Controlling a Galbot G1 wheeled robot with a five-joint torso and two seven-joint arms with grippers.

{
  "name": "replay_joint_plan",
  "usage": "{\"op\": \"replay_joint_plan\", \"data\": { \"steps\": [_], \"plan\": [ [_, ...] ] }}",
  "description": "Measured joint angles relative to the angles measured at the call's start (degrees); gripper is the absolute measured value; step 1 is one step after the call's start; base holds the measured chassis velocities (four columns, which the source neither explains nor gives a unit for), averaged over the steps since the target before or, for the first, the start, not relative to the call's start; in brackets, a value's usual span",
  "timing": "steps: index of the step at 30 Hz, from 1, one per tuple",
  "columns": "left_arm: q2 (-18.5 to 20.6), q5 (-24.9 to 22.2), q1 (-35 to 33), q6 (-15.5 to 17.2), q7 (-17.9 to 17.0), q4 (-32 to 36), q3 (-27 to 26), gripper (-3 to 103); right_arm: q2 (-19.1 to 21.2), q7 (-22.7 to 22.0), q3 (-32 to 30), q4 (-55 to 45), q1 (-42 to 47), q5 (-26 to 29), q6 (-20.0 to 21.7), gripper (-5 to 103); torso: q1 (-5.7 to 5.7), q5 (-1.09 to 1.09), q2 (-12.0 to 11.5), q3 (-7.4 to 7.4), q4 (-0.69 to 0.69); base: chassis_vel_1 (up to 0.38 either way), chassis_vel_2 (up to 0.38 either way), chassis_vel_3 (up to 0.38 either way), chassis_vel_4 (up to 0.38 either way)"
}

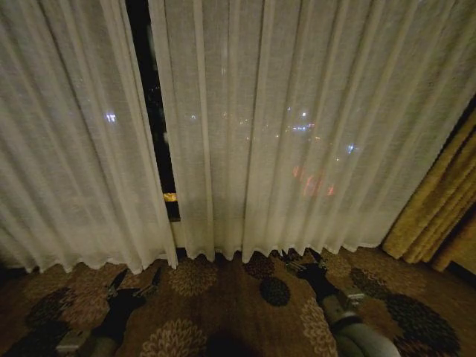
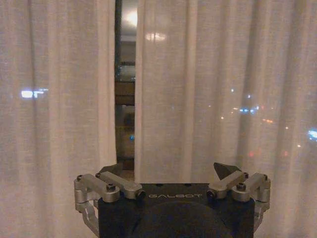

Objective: Open the curtains by pulling them apart, changing their state from closed to fully open.

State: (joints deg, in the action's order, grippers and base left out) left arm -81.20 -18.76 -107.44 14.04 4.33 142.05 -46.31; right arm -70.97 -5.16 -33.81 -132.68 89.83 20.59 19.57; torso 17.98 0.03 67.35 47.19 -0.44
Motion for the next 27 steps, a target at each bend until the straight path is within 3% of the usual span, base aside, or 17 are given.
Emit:
{"op": "replay_joint_plan", "data": {
  "steps": [27],
  "plan": [
    [-1.22,0.59,-0.48,-1.62,0.69,0.35,-0.07,100,0.53,1.25,0.08,0.05,-0.31,0.33,0.86,100,0.0,0.0,0.0,0.0,0.0,0.0,0.0,0.0,0.0]
  ]
}}
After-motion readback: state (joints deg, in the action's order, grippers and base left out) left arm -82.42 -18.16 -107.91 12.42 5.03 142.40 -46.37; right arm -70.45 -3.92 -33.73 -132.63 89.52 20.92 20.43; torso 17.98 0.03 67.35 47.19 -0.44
